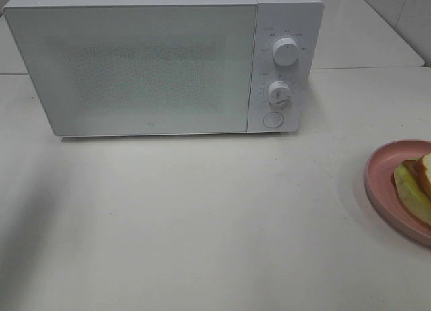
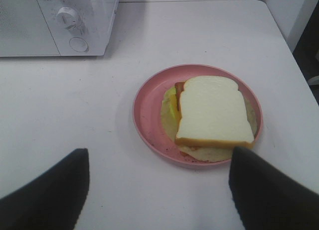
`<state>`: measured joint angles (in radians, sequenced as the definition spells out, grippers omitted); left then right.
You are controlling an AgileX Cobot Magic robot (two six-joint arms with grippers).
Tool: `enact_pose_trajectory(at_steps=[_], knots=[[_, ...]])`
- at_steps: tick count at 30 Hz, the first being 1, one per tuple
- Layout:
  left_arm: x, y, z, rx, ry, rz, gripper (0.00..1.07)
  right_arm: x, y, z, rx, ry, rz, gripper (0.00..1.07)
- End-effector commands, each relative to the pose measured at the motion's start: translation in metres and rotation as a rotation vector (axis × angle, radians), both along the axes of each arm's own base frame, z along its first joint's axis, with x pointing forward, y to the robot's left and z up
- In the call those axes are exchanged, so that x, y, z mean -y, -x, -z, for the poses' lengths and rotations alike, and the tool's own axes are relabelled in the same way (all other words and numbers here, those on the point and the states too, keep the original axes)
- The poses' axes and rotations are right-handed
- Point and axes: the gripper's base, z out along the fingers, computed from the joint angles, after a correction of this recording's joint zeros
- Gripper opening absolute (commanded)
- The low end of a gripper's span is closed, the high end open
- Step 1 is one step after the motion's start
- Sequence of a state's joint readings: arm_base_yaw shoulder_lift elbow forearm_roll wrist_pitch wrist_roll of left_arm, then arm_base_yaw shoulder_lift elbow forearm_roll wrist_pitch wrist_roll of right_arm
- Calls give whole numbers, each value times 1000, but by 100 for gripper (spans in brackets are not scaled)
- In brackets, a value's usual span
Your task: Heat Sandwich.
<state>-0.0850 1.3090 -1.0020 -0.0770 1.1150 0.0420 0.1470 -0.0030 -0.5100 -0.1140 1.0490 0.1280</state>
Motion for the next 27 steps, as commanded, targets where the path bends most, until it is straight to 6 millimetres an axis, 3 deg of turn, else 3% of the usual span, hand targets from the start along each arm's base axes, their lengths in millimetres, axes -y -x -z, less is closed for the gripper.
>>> enact_pose_trajectory(at_steps=[1,6,8,11,12,15,18,24,27], knots=[[-9,16,-14,56,-5,-40,99,0,4,0,37,-1,6,75],[-19,49,-18,118,-10,-81,99,0,4,0,37,-1,6,75],[-20,73,-9,121,-18,-82,99,0,4,0,37,-1,6,75],[-21,88,-4,132,-17,-82,99,0,4,0,37,-1,6,75],[-21,104,0,157,-16,-82,99,0,4,0,37,-1,6,75],[-21,118,4,181,-15,-82,99,0,4,0,37,-1,6,75],[-21,146,10,258,-11,-83,99,0,4,0,37,-1,6,75],[-21,175,12,387,-4,-81,99,0,4,0,37,-1,6,75],[-22,195,6,541,3,-83,99,0,4,0,37,-1,6,75]])
